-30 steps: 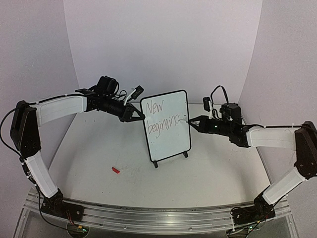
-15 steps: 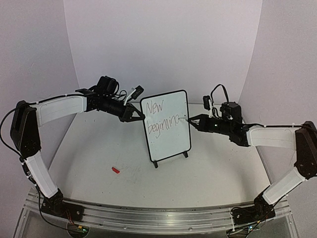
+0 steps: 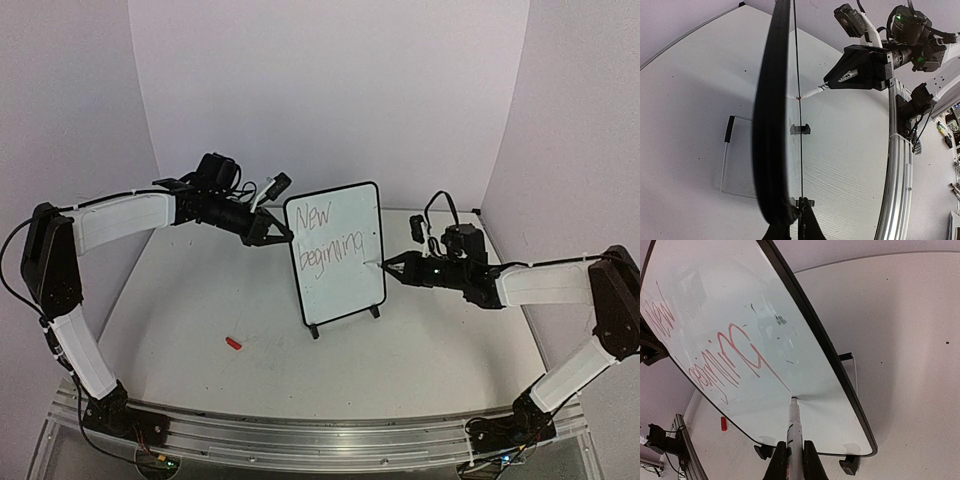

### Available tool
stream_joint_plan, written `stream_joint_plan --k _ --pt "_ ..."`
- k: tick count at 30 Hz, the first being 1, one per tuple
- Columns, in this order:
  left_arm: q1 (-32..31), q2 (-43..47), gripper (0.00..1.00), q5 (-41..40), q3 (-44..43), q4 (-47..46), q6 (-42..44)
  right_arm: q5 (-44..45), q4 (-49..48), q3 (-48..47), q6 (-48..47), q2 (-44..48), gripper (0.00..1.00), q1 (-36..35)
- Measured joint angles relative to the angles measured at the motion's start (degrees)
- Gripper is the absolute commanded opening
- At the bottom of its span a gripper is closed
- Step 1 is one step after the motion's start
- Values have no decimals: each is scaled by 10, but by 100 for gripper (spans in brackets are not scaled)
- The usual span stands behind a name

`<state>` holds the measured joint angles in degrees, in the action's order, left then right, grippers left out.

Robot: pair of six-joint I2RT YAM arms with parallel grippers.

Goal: Write a sentence on the whiteboard

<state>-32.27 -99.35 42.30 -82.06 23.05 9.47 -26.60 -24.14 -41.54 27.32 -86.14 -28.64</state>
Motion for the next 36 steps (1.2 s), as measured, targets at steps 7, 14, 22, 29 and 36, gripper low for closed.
stream_joint_plan --k 7,14,22,29,36 --pt "0 0 0 -1 0 0 0 -33 -13 -8 6 -24 0 -2" --pt "-2 0 0 -1 0 -1 1 -54 -33 -21 20 -17 0 -5" --pt "-3 0 0 -1 0 -1 2 -14 -73 -7 30 85 0 -4" --pt "-3 0 0 -1 0 -1 3 14 -79 -5 36 66 0 3" --pt "-3 0 0 0 0 -1 6 23 -77 -5 40 47 0 11"
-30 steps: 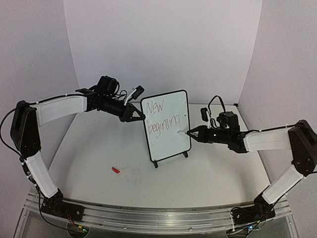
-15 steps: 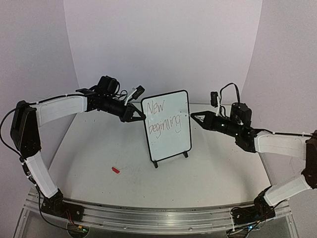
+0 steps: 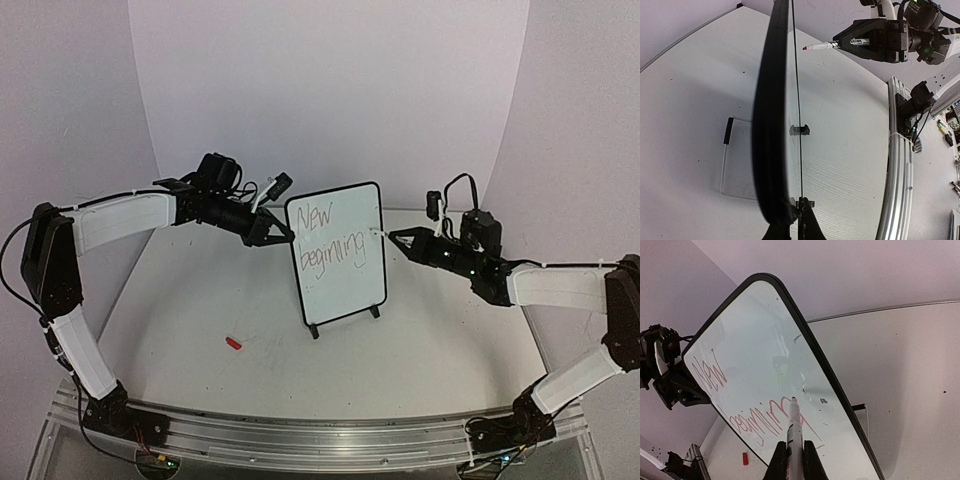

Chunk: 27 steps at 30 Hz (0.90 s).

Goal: Write a sentence on the whiteboard

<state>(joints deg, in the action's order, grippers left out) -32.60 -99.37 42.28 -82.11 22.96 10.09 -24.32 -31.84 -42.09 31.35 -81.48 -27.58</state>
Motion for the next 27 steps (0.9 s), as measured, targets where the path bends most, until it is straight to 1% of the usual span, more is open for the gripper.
stream_joint_plan --k 12,27 --pt "0 0 0 0 0 0 0 2 -2 -2 0 -23 0 13" --pt "0 0 0 -3 0 1 -1 -47 -3 -17 -1 -50 0 13"
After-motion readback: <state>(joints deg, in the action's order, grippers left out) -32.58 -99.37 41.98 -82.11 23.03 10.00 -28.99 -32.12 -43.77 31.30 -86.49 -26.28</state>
